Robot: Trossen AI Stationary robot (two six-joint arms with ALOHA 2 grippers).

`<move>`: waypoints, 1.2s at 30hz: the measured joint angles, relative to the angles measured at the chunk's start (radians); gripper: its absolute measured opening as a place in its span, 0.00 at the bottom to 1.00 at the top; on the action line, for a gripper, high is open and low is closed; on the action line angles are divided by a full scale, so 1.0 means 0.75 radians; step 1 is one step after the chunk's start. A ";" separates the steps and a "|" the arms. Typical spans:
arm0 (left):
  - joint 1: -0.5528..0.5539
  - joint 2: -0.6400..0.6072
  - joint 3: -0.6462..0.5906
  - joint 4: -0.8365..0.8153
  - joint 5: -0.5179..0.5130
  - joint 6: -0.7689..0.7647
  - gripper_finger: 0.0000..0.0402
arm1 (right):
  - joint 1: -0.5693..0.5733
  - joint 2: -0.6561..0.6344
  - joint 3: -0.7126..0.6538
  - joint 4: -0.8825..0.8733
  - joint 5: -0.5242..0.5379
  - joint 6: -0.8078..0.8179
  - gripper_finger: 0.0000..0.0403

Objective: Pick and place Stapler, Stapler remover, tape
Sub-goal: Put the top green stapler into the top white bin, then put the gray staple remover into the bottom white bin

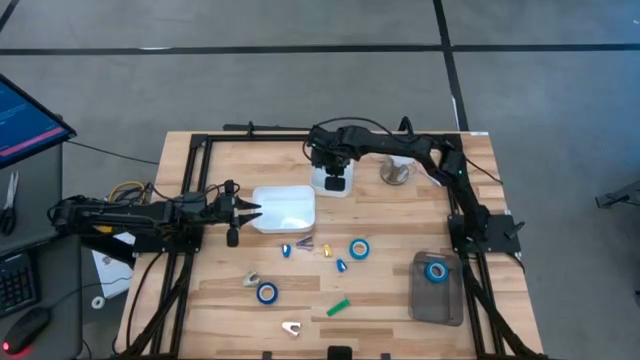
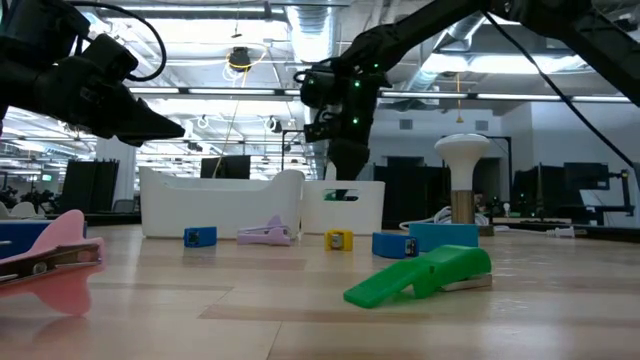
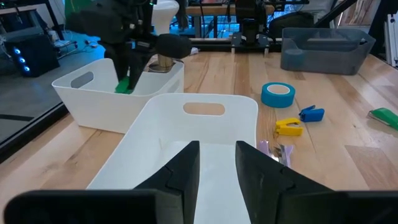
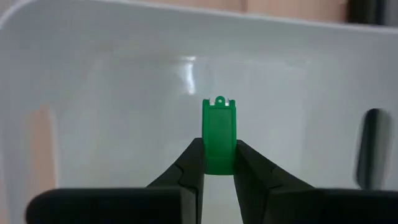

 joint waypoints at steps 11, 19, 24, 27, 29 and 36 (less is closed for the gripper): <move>0.000 0.000 0.000 0.000 0.000 0.000 0.24 | -0.011 0.000 0.000 -0.063 -0.040 0.035 0.12; 0.000 0.000 0.000 0.000 0.000 0.000 0.24 | -0.009 0.000 0.000 -0.033 -0.039 0.029 0.29; 0.000 0.000 0.000 0.000 0.000 -0.002 0.24 | -0.008 0.000 0.000 -0.022 -0.038 0.024 0.42; 0.000 0.000 0.000 0.000 0.000 -0.002 0.24 | -0.008 0.000 0.000 -0.024 -0.024 0.023 0.45; 0.000 0.000 0.000 0.000 0.000 -0.003 0.24 | -0.008 -0.010 0.000 -0.045 -0.022 0.023 0.45; 0.000 0.000 0.000 0.000 0.000 -0.004 0.24 | 0.017 -0.125 0.000 -0.051 -0.026 -0.001 0.36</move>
